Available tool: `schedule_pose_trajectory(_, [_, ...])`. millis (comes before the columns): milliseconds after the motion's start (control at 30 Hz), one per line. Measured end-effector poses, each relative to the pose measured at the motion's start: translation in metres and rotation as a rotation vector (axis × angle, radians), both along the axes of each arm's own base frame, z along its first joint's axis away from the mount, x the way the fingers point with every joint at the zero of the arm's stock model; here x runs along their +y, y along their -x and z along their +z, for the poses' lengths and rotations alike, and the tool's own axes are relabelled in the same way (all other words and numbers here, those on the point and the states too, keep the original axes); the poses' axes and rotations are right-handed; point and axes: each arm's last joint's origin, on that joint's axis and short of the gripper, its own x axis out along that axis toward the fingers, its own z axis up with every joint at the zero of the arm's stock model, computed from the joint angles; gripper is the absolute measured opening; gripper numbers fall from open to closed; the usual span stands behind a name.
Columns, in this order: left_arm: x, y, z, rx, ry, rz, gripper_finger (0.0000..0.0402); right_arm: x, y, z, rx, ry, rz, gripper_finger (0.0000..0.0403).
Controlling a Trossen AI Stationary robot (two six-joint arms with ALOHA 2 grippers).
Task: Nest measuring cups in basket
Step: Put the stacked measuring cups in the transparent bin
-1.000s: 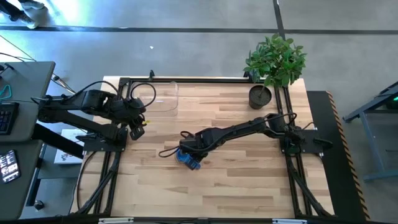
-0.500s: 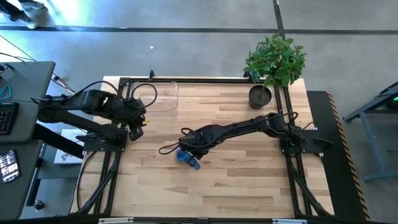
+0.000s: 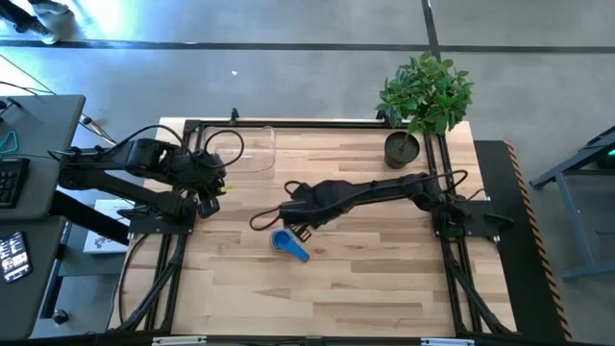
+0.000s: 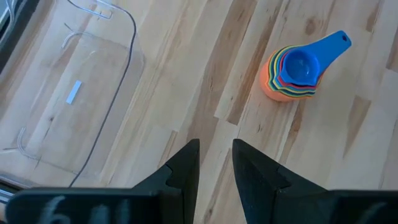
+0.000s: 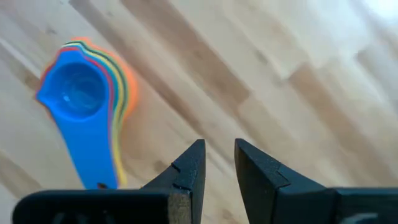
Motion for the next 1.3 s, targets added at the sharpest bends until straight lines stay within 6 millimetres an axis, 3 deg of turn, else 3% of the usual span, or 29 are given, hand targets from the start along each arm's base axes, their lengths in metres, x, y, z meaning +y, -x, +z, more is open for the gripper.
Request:
schedule_pose_trajectory(167, [0.0,0.0,0.0,-0.001,0.0,0.0,0.0085,-0.007,0.01,0.023,0.007,0.094,0.05,0.0078])
schedule_pose_trajectory(467, [0.0,0.0,0.0,-0.013,0.04,0.076,0.0085,-0.025,0.044,0.052,0.011,0.233,0.113,0.0078])
schedule_pose_trajectory(600, [0.0,0.0,0.0,-0.026,0.06,0.139,0.0085,-0.035,0.073,0.068,0.022,0.301,0.135,0.0078])
schedule_pose_trajectory(767, [0.002,-0.001,0.001,-0.052,0.049,0.225,0.0085,-0.051,0.124,0.075,-0.026,0.347,0.09,0.0078])
schedule_pose_trajectory(1000, [0.002,-0.005,0.003,-0.117,0.063,0.275,0.0085,-0.058,0.192,0.063,-0.287,0.287,0.052,0.0078])
schedule_pose_trajectory(1300, [0.002,-0.012,0.007,-0.194,0.078,0.273,0.0085,-0.063,0.251,0.035,-0.454,0.267,0.062,0.0078])
